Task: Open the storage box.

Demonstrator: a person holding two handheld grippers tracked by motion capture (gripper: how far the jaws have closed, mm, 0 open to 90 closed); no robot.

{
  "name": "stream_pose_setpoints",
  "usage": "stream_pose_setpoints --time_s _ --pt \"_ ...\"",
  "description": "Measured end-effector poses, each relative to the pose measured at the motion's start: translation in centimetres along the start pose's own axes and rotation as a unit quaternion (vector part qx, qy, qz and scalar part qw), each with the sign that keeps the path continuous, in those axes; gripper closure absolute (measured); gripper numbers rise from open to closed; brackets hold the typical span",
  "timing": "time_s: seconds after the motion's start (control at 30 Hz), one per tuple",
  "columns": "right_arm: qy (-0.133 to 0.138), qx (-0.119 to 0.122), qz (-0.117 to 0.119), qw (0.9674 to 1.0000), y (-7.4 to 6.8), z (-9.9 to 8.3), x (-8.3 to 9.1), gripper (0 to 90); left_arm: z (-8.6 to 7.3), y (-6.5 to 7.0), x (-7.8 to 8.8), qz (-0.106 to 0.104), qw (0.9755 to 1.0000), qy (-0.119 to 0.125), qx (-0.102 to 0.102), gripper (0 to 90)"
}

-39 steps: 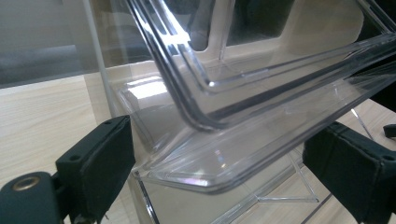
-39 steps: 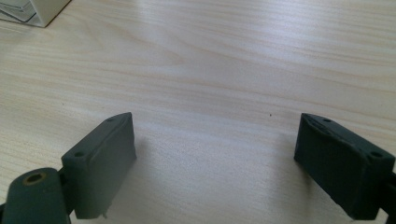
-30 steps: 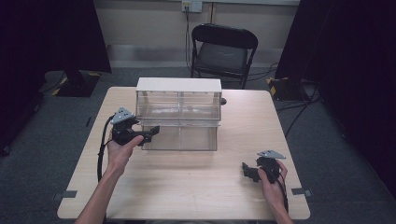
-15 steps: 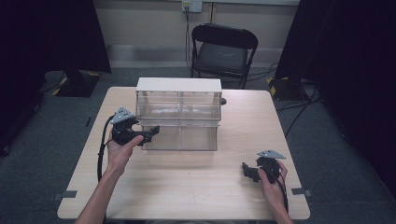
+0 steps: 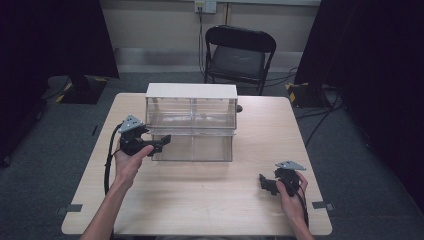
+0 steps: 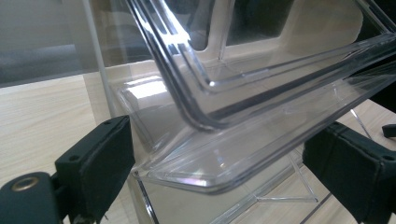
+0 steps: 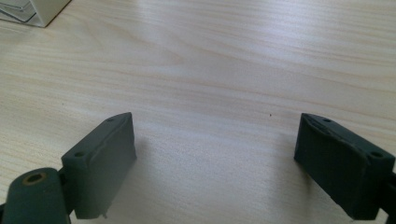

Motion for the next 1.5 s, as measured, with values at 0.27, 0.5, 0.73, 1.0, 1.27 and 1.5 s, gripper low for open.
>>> stream_pose_setpoints --time_s 0.27,0.5,0.73,1.0,1.27,1.5 --pt "0.000 0.000 0.000 1.0000 0.00 0.00 0.00 11.7 -0.03 0.03 0.03 0.000 1.0000 -0.001 0.001 8.9" --pt "0.000 0.000 0.000 1.0000 0.00 0.00 0.00 11.8 -0.02 0.02 0.02 -0.001 1.0000 -0.001 0.001 8.9" --pt "0.000 0.000 0.000 1.0000 0.00 0.00 0.00 11.8 -0.02 0.02 0.03 -0.001 1.0000 -0.001 0.001 8.9" --pt "0.000 0.000 0.000 1.0000 0.00 0.00 0.00 11.8 0.08 0.05 0.05 0.000 1.0000 0.004 0.003 9.4" --pt "0.000 0.000 0.000 1.0000 0.00 0.00 0.00 11.7 0.08 0.04 0.06 0.000 1.0000 0.004 0.003 9.6" --pt "0.000 0.000 0.000 1.0000 0.00 0.00 0.00 11.8 0.07 0.03 0.06 0.001 1.0000 0.004 0.003 9.7"
Point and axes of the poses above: each handheld gripper's, and its own axes: x roughly backward along the jaws, z roughly out of its top, y roughly to its right, the point moved 10 cm from there along -x, roughly forward along the jaws, and after that the axes turned 8 degrees about -x, right-handed, at the moved point
